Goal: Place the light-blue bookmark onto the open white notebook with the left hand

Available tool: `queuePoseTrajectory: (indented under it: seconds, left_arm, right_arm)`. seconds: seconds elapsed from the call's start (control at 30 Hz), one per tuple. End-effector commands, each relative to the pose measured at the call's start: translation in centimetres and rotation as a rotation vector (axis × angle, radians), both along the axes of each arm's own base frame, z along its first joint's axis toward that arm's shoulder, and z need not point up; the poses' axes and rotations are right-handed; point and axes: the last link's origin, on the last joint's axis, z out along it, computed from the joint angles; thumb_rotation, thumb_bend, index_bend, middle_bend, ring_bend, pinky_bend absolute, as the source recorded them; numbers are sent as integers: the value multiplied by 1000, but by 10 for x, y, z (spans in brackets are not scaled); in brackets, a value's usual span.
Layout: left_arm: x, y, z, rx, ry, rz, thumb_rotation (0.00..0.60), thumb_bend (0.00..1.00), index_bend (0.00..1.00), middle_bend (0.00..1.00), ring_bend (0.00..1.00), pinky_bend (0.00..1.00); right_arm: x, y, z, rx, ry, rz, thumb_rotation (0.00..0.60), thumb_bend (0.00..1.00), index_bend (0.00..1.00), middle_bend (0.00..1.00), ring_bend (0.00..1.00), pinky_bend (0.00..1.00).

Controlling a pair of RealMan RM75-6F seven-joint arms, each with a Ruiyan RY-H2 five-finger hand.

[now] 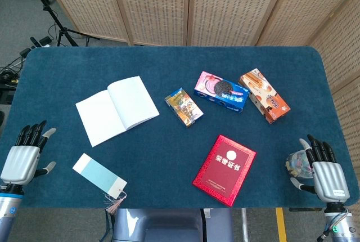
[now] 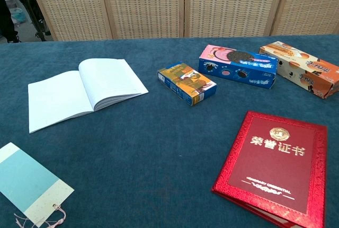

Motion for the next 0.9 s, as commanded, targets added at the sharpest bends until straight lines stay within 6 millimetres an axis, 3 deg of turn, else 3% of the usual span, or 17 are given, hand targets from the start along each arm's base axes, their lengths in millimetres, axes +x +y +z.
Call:
queuePoseTrajectory:
  seconds: [0.03,0.9]
  left_arm:
    - [0,0,-1,-3,2,-2,600,180,166,0,0,0]
    - [2,1,-6,-86,-28,-21,600,180,166,0,0,0]
  right_arm:
    - [0,0,1,-3,-2,1,600,156,3,0,0,0]
    - [-1,2,6,-26,-6,-7,600,156,4,0,0,0]
